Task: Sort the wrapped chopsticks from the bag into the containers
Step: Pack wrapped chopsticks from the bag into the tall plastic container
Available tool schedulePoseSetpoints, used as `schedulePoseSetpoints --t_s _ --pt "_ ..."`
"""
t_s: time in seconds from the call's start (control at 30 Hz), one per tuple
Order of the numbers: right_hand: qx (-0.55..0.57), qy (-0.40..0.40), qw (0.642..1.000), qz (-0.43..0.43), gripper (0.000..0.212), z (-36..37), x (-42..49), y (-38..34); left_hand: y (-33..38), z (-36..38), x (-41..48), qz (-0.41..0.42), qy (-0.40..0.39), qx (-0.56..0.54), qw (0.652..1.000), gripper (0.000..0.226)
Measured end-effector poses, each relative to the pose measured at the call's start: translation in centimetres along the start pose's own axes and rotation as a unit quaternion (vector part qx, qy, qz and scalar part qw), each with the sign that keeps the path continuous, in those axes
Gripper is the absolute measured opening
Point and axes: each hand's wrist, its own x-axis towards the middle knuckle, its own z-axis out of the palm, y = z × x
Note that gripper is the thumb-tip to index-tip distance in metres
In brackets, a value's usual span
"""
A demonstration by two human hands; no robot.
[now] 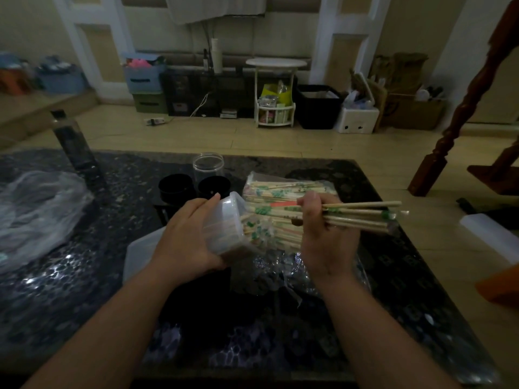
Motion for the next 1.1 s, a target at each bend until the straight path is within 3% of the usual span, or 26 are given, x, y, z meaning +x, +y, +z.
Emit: schedulePoseSetpoints --t_s 0.1,0.3,0.43,0.47,0.57,0.67,0.8,0.97,1.03,1.1 --pt "0.070 0.015 0.996 0.059 0.033 0.0 0.1 -0.5 0.3 0.0 -0.1 -0.002 -0.007 -0.006 1.000 0.121" --pt "0.115 -0.032 0.977 0.178 0.030 0.3 -0.2 -1.0 0.1 0.1 -0.1 0.001 -0.012 0.005 1.000 0.123" --pt "0.065 -0.221 0.941 0.248 0.006 0.2 -0.4 -0.6 0.0 0.2 0.0 -0.005 -0.016 0.014 1.000 0.127" --pt "0.075 -0.237 0.930 0.269 0.008 0.3 -0.5 -0.5 0.0 0.2 0.0 -0.007 -0.018 0.015 1.000 0.128" --pt "0.205 -0.169 0.903 0.336 0.015 0.7 -0.3 -0.5 0.1 0.1 0.1 -0.013 -0.022 0.015 1.000 0.129" --pt "0.193 -0.150 0.908 0.340 0.032 0.7 0.2 0.1 0.2 0.1 0.0 -0.018 -0.026 0.016 0.999 0.130" --pt "0.132 -0.241 0.897 0.347 0.010 0.8 -0.4 -0.1 0.4 0.2 -0.1 -0.016 -0.030 0.019 0.999 0.129" --pt "0.163 -0.156 0.915 0.335 0.009 0.8 -0.2 0.4 0.5 0.0 -0.1 -0.018 -0.035 0.019 0.999 0.129" --pt "0.131 -0.163 0.924 0.320 0.012 1.0 -0.4 0.5 0.5 0.0 -0.1 -0.016 -0.031 0.017 0.999 0.127" --pt "0.079 -0.219 0.927 0.294 0.016 1.1 -0.8 0.5 0.5 0.1 -0.1 -0.012 -0.033 0.013 0.999 0.125"
